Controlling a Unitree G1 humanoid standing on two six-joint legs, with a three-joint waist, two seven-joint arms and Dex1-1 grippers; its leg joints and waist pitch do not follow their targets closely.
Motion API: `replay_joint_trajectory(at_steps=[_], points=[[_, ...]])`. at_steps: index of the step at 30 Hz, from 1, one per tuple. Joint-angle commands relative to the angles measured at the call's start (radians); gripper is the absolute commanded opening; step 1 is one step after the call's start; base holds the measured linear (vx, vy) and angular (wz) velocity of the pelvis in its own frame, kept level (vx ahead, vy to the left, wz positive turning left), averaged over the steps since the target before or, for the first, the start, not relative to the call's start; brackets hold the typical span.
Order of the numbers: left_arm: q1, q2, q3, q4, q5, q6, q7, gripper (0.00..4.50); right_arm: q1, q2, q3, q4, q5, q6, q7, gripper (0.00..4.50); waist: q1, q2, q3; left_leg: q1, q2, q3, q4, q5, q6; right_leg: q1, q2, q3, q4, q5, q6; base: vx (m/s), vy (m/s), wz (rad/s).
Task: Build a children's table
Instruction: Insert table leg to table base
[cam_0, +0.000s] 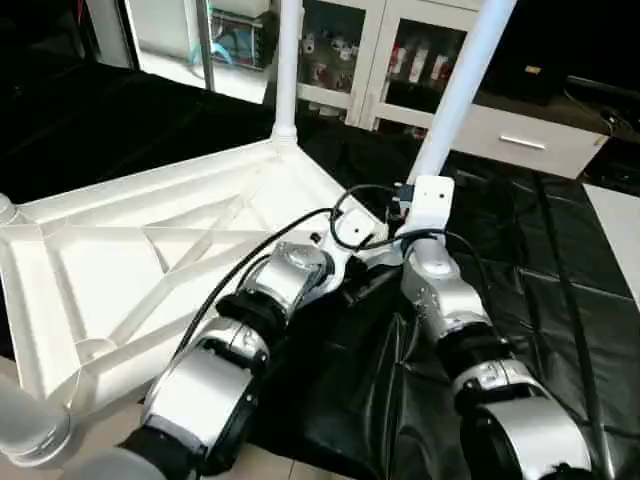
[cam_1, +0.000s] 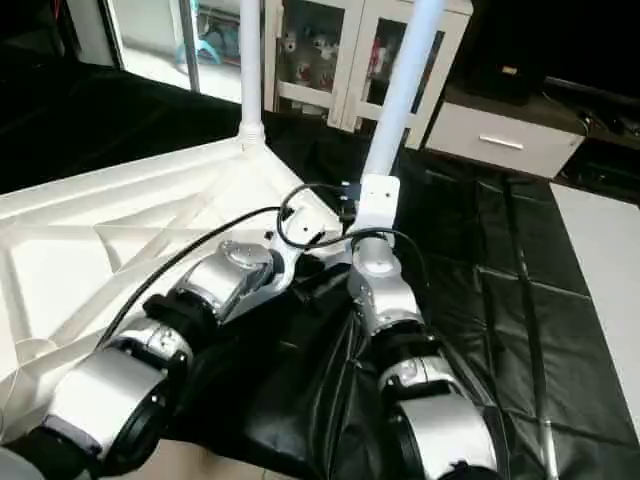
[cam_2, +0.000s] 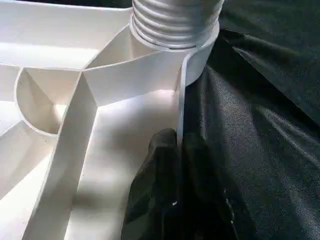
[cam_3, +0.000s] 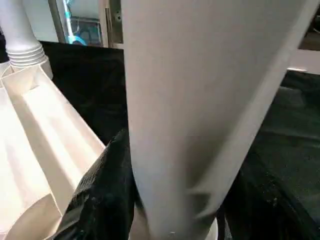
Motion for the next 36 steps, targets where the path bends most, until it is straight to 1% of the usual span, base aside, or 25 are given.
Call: replay_joint_trajectory(at_steps=[1,3,5,6,9,10,11,13,14,15,16,17,18,19,22,24,25,26,28,29,30,32,33,35,36], points=[[-0.039,0.017,0.054,-0.017,-0.011,-0.044,0.091,0.00,0.088,0.014,-0.012,0.138,0.004,0.070,0.005,2.20,0.000,0.007,-0.028,-0.002,0.046,-0.013,-0.083,-0.268,0.024,0.022,-0.061,0.051,-0.091,-0.254,-0.139,0.000,0.000,0.00],[-0.035,0.020,0.049,-0.019,-0.008,-0.047,0.079,0.00,0.086,0.016,-0.026,0.110,0.025,0.057,0.044,2.55,-0.001,0.009,-0.028,-0.002,0.047,-0.012,-0.084,-0.259,0.028,0.022,-0.060,0.051,-0.089,-0.223,-0.148,0.000,0.000,0.00],[-0.033,0.024,0.043,-0.022,-0.005,-0.051,0.065,0.00,0.084,0.010,-0.029,0.081,0.032,0.044,0.072,2.64,0.001,0.010,-0.035,-0.003,0.047,-0.011,-0.079,-0.232,0.037,0.028,-0.062,0.051,-0.082,-0.166,-0.164,0.000,0.000,0.00],[-0.035,0.025,0.042,-0.019,-0.005,-0.054,0.063,0.00,0.082,0.009,-0.030,0.083,0.032,0.040,0.074,2.88,0.000,0.005,-0.035,-0.004,0.048,-0.010,-0.076,-0.179,0.046,0.030,-0.061,0.050,-0.073,-0.088,-0.182,0.000,0.000,0.00],[-0.032,0.033,0.034,-0.012,-0.004,-0.078,0.043,0.00,0.099,-0.017,0.001,0.000,0.019,0.028,0.131,3.10,0.002,0.010,-0.033,-0.003,0.046,-0.003,-0.070,-0.129,0.083,0.035,-0.060,0.049,-0.067,0.005,-0.218,0.000,0.000,0.00],[-0.028,0.038,0.031,-0.014,-0.003,-0.083,0.035,0.00,0.111,-0.025,0.008,-0.043,0.022,0.033,0.151,3.10,0.002,0.008,-0.034,-0.005,0.045,-0.004,-0.069,-0.119,0.090,0.038,-0.060,0.049,-0.064,0.020,-0.224,0.000,0.000,0.00],[-0.025,0.041,0.029,-0.016,-0.002,-0.087,0.028,0.00,0.122,-0.031,0.014,-0.077,0.024,0.037,0.168,3.20,0.004,0.011,-0.033,-0.005,0.044,-0.004,-0.069,-0.106,0.098,0.041,-0.060,0.049,-0.064,0.037,-0.225,0.000,0.000,0.00],[-0.015,0.052,0.019,-0.024,0.003,-0.102,0.004,0.00,0.157,-0.051,0.025,-0.177,0.026,0.051,0.203,3.44,0.005,0.011,-0.035,-0.004,0.045,-0.003,-0.065,-0.074,0.120,0.043,-0.061,0.049,-0.059,0.080,-0.241,0.000,0.000,0.00],[-0.014,0.052,0.018,-0.025,0.003,-0.103,0.003,0.00,0.159,-0.051,0.026,-0.181,0.026,0.052,0.204,3.44,0.007,0.008,-0.039,-0.005,0.044,-0.001,-0.058,-0.037,0.137,0.046,-0.061,0.050,-0.053,0.135,-0.254,0.000,0.000,0.00],[0.000,0.062,0.009,-0.040,0.007,-0.112,-0.021,0.00,0.196,-0.067,0.028,-0.266,0.027,0.076,0.222,3.48,0.008,0.009,-0.043,-0.008,0.042,-0.001,-0.052,0.026,0.161,0.049,-0.059,0.050,-0.042,0.215,-0.271,0.000,0.000,0.00],[0.008,0.067,0.006,-0.052,0.006,-0.109,-0.033,0.00,0.222,-0.077,0.028,-0.319,0.033,0.097,0.230,3.54,0.009,0.007,-0.041,-0.008,0.040,0.003,-0.047,0.070,0.190,0.046,-0.057,0.050,-0.037,0.286,-0.287,0.000,0.000,0.00],[0.015,0.071,0.004,-0.060,0.006,-0.106,-0.042,0.00,0.244,-0.084,0.027,-0.361,0.036,0.111,0.239,3.54,0.011,0.007,-0.041,-0.007,0.040,0.003,-0.046,0.085,0.203,0.048,-0.058,0.049,-0.035,0.306,-0.292,0.000,0.000,0.00],[0.015,0.071,0.004,-0.060,0.006,-0.106,-0.042,0.00,0.244,-0.084,0.027,-0.361,0.036,0.111,0.239,3.72,0.011,0.006,-0.039,-0.008,0.040,0.004,-0.044,0.091,0.223,0.047,-0.059,0.048,-0.035,0.312,-0.301,0.000,0.000,0.00],[0.024,0.079,-0.003,-0.070,0.008,-0.113,-0.058,0.00,0.275,-0.096,0.032,-0.418,0.045,0.128,0.260,3.72,0.011,0.009,-0.037,-0.007,0.041,0.005,-0.047,0.069,0.226,0.045,-0.061,0.047,-0.039,0.262,-0.308,0.000,0.000,0.00],[0.056,0.108,-0.028,-0.102,0.011,-0.135,-0.130,0.00,0.379,-0.154,0.041,-0.606,0.072,0.190,0.329,3.72,0.019,0.013,-0.030,-0.004,0.049,0.003,-0.050,0.021,0.217,0.046,-0.059,0.049,-0.047,0.183,-0.293,0.000,0.000,0.00],[0.107,0.143,-0.062,-0.168,0.003,-0.150,-0.244,0.00,0.443,-0.222,0.042,-0.726,0.124,0.261,0.432,3.72,0.022,0.014,-0.032,-0.003,0.048,0.002,-0.049,0.014,0.213,0.046,-0.058,0.050,-0.046,0.178,-0.293,0.000,0.000,0.00],[0.107,0.143,-0.062,-0.168,0.003,-0.150,-0.244,0.00,0.443,-0.222,0.042,-0.726,0.124,0.261,0.432,3.72,0.025,0.019,-0.032,-0.002,0.050,0.002,-0.050,0.005,0.210,0.048,-0.059,0.050,-0.045,0.177,-0.296,0.000,0.000,0.00],[0.132,0.160,-0.081,-0.204,0.001,-0.161,-0.293,0.00,0.463,-0.260,0.053,-0.758,0.148,0.283,0.497,3.72,0.023,0.021,-0.028,-0.005,0.050,0.004,-0.052,-0.022,0.198,0.043,-0.059,0.050,-0.048,0.144,-0.298,0.000,0.000,0.00],[0.170,0.189,-0.104,-0.258,-0.004,-0.157,-0.363,0.00,0.499,-0.326,0.071,-0.810,0.181,0.323,0.606,3.72,0.024,0.027,-0.028,-0.004,0.051,0.003,-0.055,-0.077,0.165,0.044,-0.060,0.051,-0.054,0.072,-0.293,0.000,0.000,0.00],[0.194,0.211,-0.123,-0.290,-0.007,-0.179,-0.417,0.00,0.520,-0.369,0.076,-0.827,0.205,0.344,0.672,3.72,0.024,0.029,-0.028,-0.002,0.052,0.003,-0.055,-0.087,0.159,0.043,-0.058,0.051,-0.054,0.067,-0.293,0.000,0.000,0.00],[0.216,0.232,-0.138,-0.322,-0.016,-0.178,-0.473,0.00,0.540,-0.412,0.083,-0.840,0.217,0.359,0.732,3.93,0.028,0.025,-0.026,-0.005,0.055,0.003,-0.054,-0.088,0.156,0.046,-0.059,0.053,-0.052,0.075,-0.291,0.000,0.000,0.00],[0.253,0.270,-0.166,-0.377,-0.030,-0.193,-0.565,0.00,0.576,-0.485,0.096,-0.861,0.234,0.355,0.845,3.93,0.033,0.029,-0.027,-0.003,0.055,0.004,-0.053,-0.098,0.147,0.045,-0.060,0.052,-0.052,0.068,-0.291,0.000,0.000,0.00],[0.279,0.299,-0.184,-0.416,-0.041,-0.179,-0.626,0.00,0.603,-0.530,0.099,-0.881,0.260,0.351,0.929,4.07,0.037,0.028,-0.026,-0.004,0.054,0.006,-0.054,-0.123,0.138,0.044,-0.061,0.054,-0.055,0.039,-0.289,0.000,0.000,0.00],[0.294,0.315,-0.193,-0.441,-0.047,-0.166,-0.656,0.00,0.618,-0.552,0.097,-0.900,0.278,0.358,0.970,4.07,0.039,0.027,-0.026,-0.007,0.055,0.005,-0.055,-0.121,0.134,0.044,-0.061,0.053,-0.054,0.031,-0.282,0.000,0.000,0.00],[0.326,0.363,-0.216,-0.489,-0.049,-0.180,-0.733,0.00,0.642,-0.614,0.096,-0.924,0.307,0.359,1.077,4.26,0.044,0.028,-0.027,-0.004,0.056,0.003,-0.055,-0.140,0.127,0.043,-0.063,0.052,-0.056,-0.007,-0.274,0.000,0.000,0.00]])
